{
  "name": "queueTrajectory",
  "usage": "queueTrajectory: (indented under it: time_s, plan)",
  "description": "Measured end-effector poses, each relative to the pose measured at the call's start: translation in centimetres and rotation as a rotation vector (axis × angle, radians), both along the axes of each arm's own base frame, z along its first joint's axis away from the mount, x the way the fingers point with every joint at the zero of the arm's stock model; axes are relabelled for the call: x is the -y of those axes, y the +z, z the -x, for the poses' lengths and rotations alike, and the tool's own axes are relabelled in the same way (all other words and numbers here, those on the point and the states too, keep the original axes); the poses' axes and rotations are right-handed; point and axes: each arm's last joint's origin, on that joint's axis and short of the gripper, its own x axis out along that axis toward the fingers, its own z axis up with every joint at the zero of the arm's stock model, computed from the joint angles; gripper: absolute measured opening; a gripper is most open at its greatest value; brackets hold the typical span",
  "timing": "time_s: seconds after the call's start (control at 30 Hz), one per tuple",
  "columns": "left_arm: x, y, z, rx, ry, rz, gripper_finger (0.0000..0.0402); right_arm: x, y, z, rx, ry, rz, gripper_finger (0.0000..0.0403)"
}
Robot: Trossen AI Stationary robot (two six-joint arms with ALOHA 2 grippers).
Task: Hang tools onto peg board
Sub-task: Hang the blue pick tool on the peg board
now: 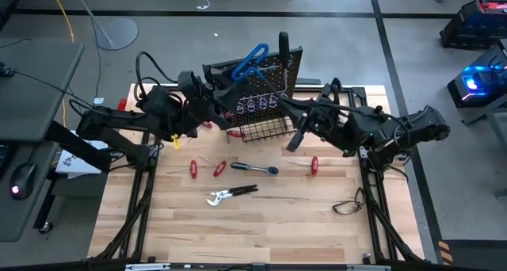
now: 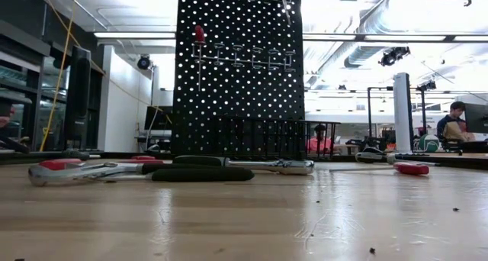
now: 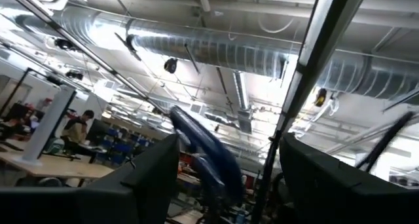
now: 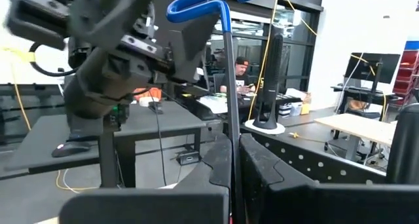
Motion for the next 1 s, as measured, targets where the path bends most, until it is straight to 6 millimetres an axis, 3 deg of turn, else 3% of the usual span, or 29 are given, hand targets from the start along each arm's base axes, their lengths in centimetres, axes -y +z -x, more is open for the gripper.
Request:
queueTrajectory:
  time_s: [0.3, 0.5, 0.73, 0.87, 1.0]
  plan:
    - [-0.5, -0.2, -0.2, -0.014, 0.04, 0.018, 0.0225, -0.3, -0.8, -0.9, -0.022, 0.023, -0.004, 0.0]
    - [-0.5, -0.4, -0.3, -0.062, 0.079, -0.01, 0.0156, -0.2, -0.7, -0.8, -0.024, 0.009, 0.008, 0.0]
    - [-0.5, -0.4, -0.3, -0.059, 0.09, 0.003, 0.002, -0.2, -0.8, -0.8, -0.04, 0.007, 0.019, 0.0]
    - [-0.5, -0.2, 0.0, -0.068, 0.086, -0.003, 0.0016, -0.3, -0.9, -0.9, -0.046, 0.033, 0.018, 0.0013]
    - [-0.8, 0.0, 0.9, -0.151, 0.13, -0.018, 0.0008, -0.6, -0.9, -0.6, -0.066, 0.063, 0.026, 0.0062]
